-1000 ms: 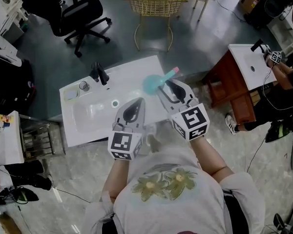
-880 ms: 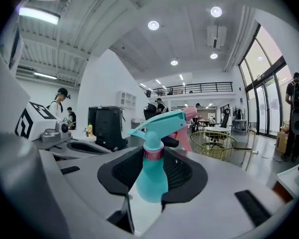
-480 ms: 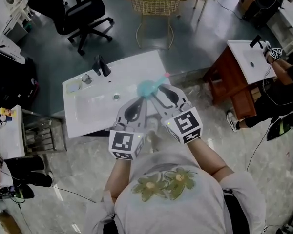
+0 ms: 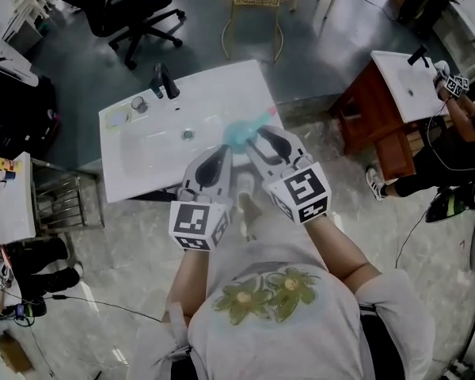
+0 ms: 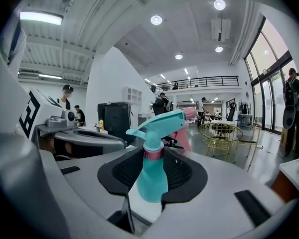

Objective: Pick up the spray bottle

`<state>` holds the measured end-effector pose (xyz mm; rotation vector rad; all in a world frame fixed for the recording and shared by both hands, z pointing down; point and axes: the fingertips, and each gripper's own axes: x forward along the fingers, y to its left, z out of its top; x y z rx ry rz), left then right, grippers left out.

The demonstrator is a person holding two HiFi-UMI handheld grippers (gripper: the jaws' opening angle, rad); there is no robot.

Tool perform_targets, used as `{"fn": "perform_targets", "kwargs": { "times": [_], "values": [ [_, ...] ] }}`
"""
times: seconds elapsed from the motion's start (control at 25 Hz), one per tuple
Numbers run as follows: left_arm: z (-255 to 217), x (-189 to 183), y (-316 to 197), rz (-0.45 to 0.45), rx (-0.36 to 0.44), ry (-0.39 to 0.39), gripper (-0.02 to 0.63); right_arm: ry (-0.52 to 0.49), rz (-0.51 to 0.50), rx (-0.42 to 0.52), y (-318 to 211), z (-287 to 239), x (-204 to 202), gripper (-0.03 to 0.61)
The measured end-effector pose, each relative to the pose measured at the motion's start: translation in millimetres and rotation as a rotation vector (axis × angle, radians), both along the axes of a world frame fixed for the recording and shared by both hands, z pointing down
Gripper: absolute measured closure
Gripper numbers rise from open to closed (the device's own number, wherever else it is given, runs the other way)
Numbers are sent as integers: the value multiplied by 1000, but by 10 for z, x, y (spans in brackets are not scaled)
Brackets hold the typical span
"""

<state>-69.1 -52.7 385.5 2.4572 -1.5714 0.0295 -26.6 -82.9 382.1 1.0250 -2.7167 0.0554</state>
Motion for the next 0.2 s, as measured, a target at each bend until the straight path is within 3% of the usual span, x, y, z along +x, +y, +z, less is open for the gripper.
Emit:
{"fn": "perform_targets", "kwargs": {
  "times": [0.2],
  "values": [
    [70,-128,58,-20,-13,27,604,24,-19,-6,69,54,-128,445]
  ]
}}
